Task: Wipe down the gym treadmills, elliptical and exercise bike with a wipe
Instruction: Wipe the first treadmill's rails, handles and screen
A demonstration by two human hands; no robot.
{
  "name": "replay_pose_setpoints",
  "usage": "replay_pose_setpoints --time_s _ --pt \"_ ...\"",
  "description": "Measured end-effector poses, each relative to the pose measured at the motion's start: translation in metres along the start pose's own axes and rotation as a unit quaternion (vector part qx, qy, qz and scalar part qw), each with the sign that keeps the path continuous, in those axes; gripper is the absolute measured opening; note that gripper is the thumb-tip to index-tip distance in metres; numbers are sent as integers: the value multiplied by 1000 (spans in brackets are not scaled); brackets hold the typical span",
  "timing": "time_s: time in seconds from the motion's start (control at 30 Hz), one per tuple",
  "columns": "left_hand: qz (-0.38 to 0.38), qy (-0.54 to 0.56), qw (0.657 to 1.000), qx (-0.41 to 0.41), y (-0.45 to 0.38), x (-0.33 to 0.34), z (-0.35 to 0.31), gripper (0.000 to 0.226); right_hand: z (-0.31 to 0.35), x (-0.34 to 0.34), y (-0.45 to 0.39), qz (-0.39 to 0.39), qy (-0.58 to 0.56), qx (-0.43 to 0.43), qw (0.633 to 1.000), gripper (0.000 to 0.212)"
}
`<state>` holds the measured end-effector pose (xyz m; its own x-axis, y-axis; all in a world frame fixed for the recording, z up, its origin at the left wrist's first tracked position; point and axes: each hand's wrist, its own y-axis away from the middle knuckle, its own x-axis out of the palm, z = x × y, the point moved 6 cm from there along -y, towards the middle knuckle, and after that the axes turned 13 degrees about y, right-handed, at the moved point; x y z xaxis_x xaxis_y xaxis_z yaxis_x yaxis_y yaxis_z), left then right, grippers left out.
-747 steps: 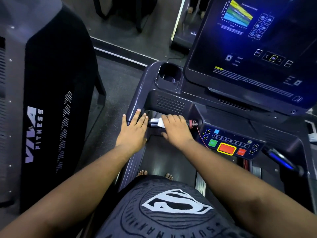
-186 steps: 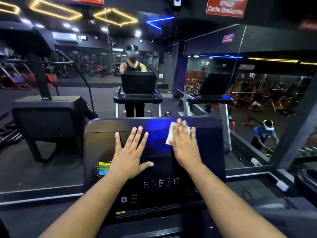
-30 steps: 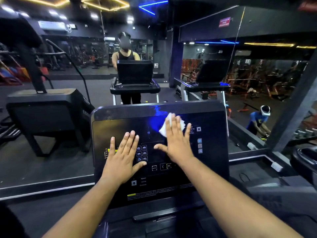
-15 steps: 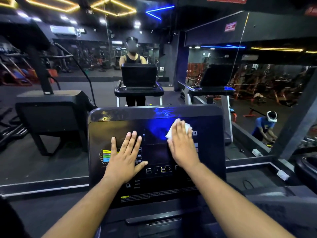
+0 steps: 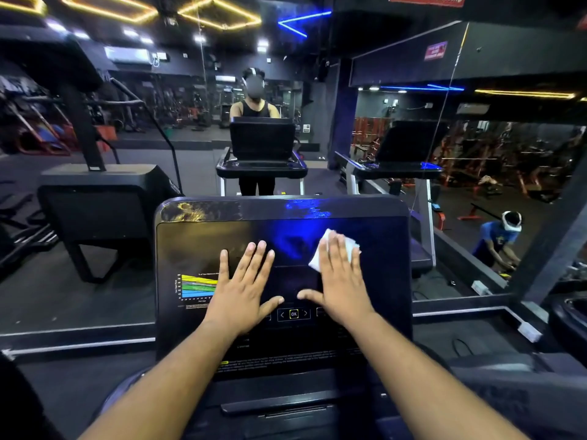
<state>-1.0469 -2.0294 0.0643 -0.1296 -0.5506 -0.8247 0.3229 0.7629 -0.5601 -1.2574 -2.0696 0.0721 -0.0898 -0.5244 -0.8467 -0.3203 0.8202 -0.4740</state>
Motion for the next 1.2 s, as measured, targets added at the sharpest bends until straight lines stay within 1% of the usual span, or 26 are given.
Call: replay_pose_setpoints --time_s 0.03,0.1,0.17,0.27,0.33,0.37,0.47,0.53,0.63,0.73,0.8,0.9,1.0,1.1,1.13,1.2 --pt "0 1 1000 -1 0 0 0 92 5 7 8 -3 16 -20 1000 125" --pt "0 2 1000 -3 1 1 0 92 -7 17 18 -4 27 -18 999 122" --pt "-1 1 1000 3 0 1 -1 90 -36 19 16 -12 16 32 999 122" --pt "-1 5 1000 22 -4 2 -12 88 -80 7 -2 -7 -35 136 990 124" --pt "3 9 999 31 -11 4 -26 89 -89 -3 -13 -1 -50 160 986 125" --pt "5 10 999 38 -14 7 -34 90 -86 -5 -14 2 -52 146 988 127" --pt "17 6 999 43 -21 15 -49 91 -54 9 9 11 -36 43 998 129" --pt "16 1 999 42 -22 18 -51 92 -46 26 37 12 -9 12 1000 127" --pt "14 -5 999 40 -23 20 -51 92 -76 37 49 10 -15 54 998 123" --pt "13 -8 999 38 -23 21 -53 91 -111 21 20 -1 -35 116 993 125" --pt "10 -11 999 36 -23 22 -53 91 -121 6 -3 -8 -31 131 991 126" --pt "4 -11 999 37 -22 21 -54 91 -117 4 -5 1 -33 126 992 125" --pt "-2 -9 999 37 -22 19 -55 90 -100 38 45 32 -46 104 993 124" --pt "-13 4 999 38 -16 22 -62 88 -81 74 111 61 -25 72 995 123" --pt "-11 10 999 39 -12 25 -67 87 -79 80 123 68 -18 62 996 122" --pt "-4 15 999 44 -8 31 -77 87 -83 80 117 61 -15 54 997 123"
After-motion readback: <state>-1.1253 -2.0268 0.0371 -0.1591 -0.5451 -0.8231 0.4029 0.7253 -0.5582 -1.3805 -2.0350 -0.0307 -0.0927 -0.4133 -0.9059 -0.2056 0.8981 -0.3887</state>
